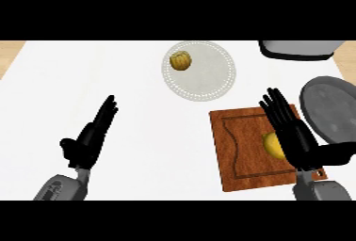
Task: Pick the lemon from the cutting board and place it in the pan
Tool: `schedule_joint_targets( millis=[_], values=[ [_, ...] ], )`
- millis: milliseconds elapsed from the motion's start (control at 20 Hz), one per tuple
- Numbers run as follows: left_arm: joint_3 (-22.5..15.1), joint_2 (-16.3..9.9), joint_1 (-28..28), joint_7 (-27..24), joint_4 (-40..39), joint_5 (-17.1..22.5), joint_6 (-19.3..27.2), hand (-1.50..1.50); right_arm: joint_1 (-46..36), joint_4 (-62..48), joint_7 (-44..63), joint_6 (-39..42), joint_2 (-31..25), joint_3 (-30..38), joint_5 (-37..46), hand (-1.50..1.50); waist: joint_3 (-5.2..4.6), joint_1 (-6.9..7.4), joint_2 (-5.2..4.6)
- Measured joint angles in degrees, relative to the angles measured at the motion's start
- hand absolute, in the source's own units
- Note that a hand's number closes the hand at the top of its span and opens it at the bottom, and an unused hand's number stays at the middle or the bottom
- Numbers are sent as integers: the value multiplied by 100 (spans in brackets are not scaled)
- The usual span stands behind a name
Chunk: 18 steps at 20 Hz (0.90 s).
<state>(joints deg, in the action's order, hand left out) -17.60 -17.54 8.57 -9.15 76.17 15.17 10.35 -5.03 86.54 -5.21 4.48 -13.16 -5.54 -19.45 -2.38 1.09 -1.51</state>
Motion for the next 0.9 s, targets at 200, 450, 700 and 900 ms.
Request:
schedule_joint_targets(
  millis=[200, 450, 700, 900],
  values=[
    [236, -9, 81, 143, 60, 140, 90, 0, -631, -14, 83, 973, -363, 48, -490, 150, 160, 65, 81],
    [584, -181, 299, 576, 249, 343, 235, 0, -1230, -196, -384, 2409, -1382, 328, -535, 150, 240, 152, 103],
    [791, -341, 316, 968, 543, 500, 319, 0, -1108, -764, -1831, 3376, -2416, 919, 184, -150, 272, 84, 105],
    [769, -331, 367, 1229, 720, 507, 406, 0, -1245, -1233, -2547, 3335, -3096, 1122, 920, -150, 280, 117, 82]
  ],
)
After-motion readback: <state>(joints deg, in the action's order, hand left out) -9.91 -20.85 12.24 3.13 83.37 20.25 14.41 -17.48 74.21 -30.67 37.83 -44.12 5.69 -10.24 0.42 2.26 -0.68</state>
